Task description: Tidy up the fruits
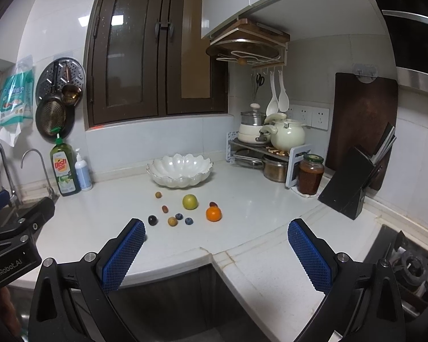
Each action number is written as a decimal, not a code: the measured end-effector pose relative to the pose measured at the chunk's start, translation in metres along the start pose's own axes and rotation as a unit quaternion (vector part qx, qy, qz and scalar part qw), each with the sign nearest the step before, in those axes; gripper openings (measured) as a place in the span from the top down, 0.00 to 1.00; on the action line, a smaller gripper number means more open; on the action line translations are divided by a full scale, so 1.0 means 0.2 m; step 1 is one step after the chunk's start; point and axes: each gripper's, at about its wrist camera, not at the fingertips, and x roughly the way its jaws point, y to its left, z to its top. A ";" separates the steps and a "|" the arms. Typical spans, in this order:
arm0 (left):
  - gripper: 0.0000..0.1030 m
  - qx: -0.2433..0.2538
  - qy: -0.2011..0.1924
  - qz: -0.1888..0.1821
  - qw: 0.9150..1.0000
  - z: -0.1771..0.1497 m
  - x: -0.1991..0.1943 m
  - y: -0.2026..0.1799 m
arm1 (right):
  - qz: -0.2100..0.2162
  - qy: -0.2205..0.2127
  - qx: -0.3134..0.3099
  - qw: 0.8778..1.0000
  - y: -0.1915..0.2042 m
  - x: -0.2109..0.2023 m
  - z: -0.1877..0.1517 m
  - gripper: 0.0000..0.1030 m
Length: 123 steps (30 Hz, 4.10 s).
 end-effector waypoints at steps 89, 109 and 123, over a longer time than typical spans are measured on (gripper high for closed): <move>0.69 -0.032 0.292 0.004 0.956 -0.43 1.66 -0.17 | 0.133 0.276 -0.099 0.947 0.32 2.01 -0.28 0.67; 0.71 -0.032 0.248 -0.007 0.968 -0.27 1.61 -0.16 | 0.138 0.258 -0.087 0.952 0.28 1.86 -0.17 0.77; 0.71 -0.024 0.183 -0.037 0.982 -0.01 1.59 -0.14 | 0.129 0.200 -0.076 0.968 0.28 1.74 0.06 0.77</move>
